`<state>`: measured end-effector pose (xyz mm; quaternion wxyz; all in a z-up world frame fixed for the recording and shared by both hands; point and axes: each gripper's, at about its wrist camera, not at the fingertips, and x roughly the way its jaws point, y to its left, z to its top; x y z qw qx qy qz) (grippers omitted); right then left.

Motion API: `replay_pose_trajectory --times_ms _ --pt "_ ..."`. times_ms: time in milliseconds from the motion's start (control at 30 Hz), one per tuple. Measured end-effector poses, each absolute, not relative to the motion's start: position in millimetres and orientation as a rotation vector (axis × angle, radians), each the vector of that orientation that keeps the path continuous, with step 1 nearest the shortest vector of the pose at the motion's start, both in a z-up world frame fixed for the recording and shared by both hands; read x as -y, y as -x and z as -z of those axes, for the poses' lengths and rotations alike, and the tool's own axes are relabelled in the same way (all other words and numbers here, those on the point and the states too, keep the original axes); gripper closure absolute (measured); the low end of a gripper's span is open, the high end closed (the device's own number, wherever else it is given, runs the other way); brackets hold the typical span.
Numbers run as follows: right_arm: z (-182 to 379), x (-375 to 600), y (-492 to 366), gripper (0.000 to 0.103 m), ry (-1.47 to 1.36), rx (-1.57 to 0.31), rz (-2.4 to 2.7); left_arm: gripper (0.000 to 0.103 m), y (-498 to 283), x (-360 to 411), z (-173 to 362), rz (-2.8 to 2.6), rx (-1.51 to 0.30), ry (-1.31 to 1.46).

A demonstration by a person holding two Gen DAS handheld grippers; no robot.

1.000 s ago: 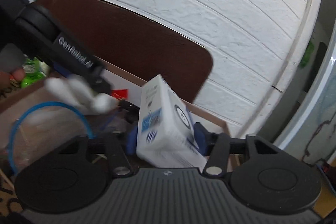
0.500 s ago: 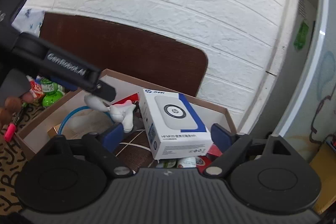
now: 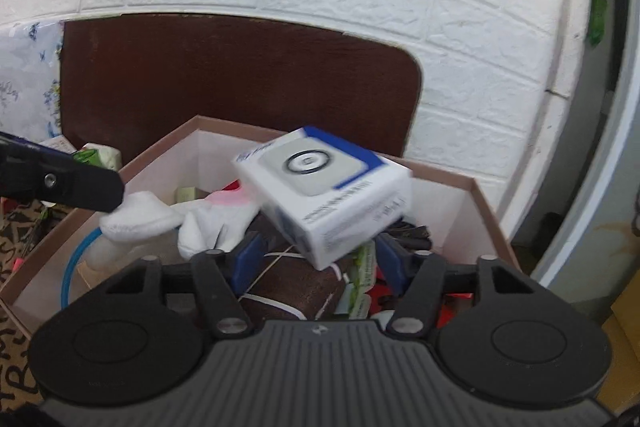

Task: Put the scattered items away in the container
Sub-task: 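Open both tools to drop the tube and HP box into the box, then withdraw both tools from the box back toward the table items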

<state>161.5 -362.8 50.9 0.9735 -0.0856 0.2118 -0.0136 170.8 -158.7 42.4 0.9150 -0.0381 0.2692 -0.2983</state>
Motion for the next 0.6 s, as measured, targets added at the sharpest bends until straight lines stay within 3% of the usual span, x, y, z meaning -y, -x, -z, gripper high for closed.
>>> replay_pose_trajectory --times_ms 100,200,600 --pt "-53 359 -143 0.019 0.174 -0.405 0.038 0.009 -166 158 -42 0.6 -0.57 0.085" --pt "-58 355 -121 0.013 0.176 -0.395 0.042 0.009 -157 156 -42 0.602 -0.581 0.096" --pt "-71 321 -50 0.013 0.124 -0.399 -0.049 0.008 -100 132 -37 0.516 -0.625 0.107"
